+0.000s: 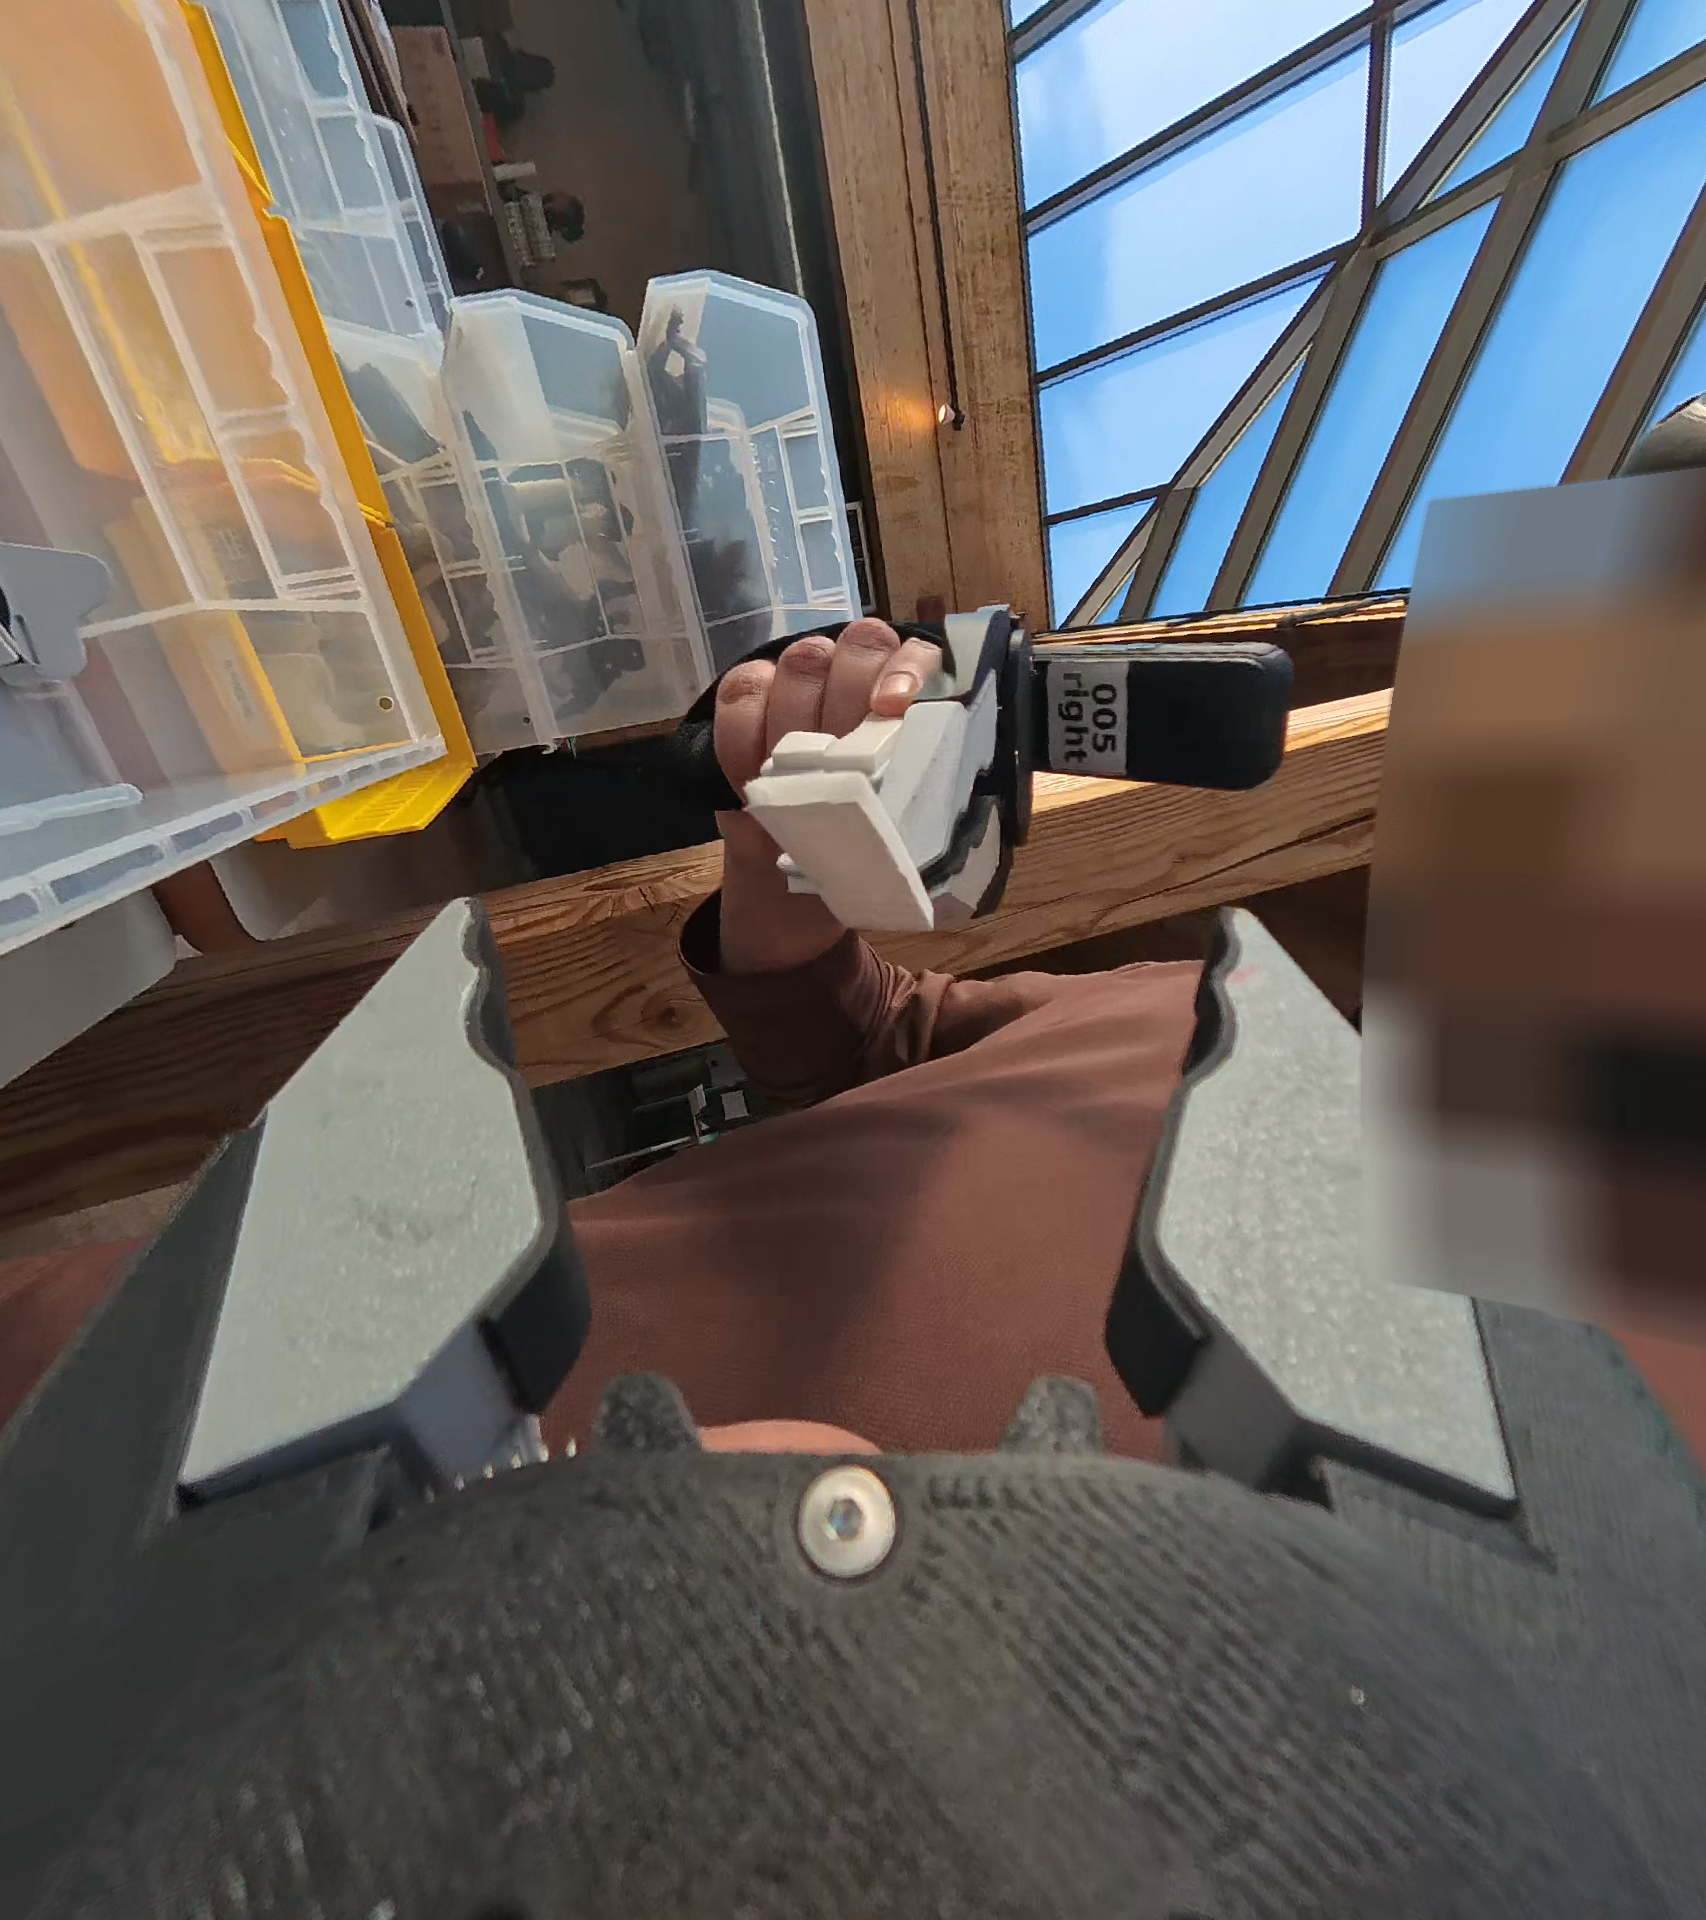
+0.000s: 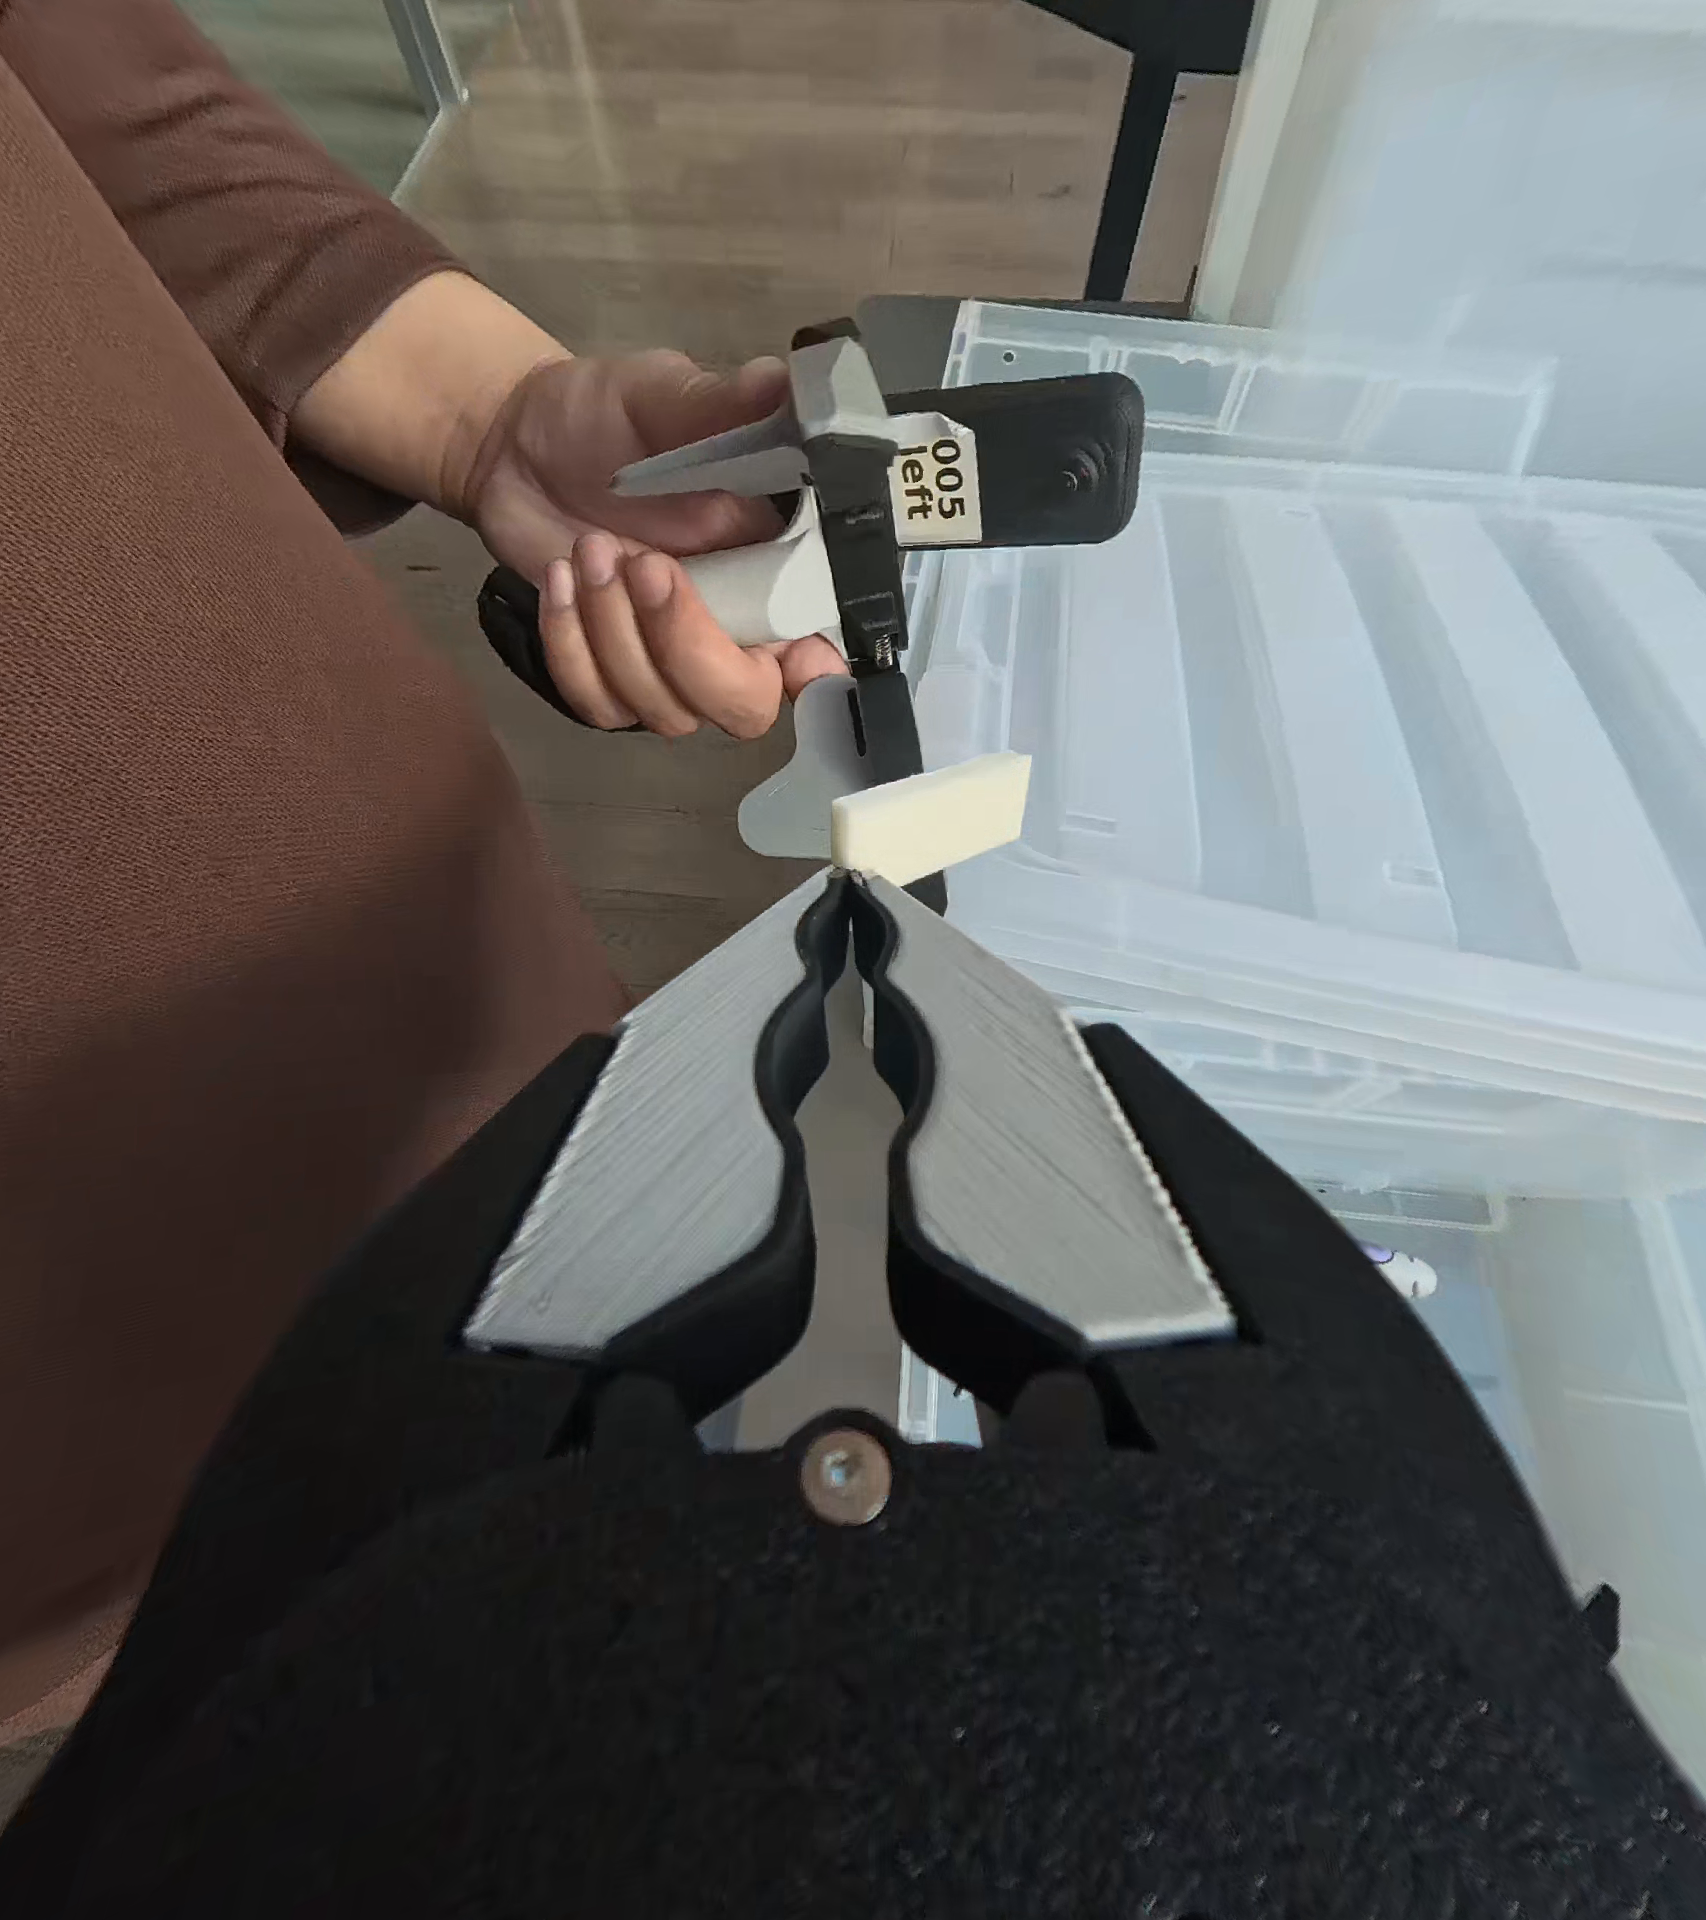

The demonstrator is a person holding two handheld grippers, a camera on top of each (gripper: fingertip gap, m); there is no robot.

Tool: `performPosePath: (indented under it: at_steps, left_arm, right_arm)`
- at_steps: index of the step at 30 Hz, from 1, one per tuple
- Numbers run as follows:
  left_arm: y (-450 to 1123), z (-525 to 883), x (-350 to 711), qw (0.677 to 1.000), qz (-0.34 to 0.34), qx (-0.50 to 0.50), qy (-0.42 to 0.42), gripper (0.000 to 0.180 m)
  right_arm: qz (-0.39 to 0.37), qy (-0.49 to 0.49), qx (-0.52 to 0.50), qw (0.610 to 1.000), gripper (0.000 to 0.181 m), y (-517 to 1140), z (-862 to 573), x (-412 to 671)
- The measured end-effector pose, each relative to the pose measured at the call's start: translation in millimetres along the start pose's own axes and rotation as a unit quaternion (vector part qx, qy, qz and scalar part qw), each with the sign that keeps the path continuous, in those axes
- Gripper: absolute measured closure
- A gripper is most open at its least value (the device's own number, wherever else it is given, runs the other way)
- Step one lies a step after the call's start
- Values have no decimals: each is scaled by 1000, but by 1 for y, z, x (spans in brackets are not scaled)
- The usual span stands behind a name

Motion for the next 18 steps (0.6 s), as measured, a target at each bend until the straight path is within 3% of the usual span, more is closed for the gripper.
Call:
performPosePath:
  at_steps: [7,11,14,18]
  left_arm:
    - [-25,2,-17,999,31,-4,-29,51]
    - [-34,0,-25,998,49,-25,-31,82]
    - [-39,2,-25,999,38,7,-28,72]
    - [-43,2,-23,998,11,56,1,75]
  right_arm:
    - [99,-110,7,989,181,47,41,22]
    - [115,-138,2,984,181,63,58,26]
    - [123,-142,-4,982,181,70,68,28]
    - [138,-137,-23,981,181,83,78,27]
Point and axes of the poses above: each gripper's, where its closed fingertips meet, y out along the fingers, x out of its top, z = x × y across the jaws, the point moved 9 cm from there along -y, back along the fingers, and after that the axes turned 6 degrees about -y, right-handed, at the moved point
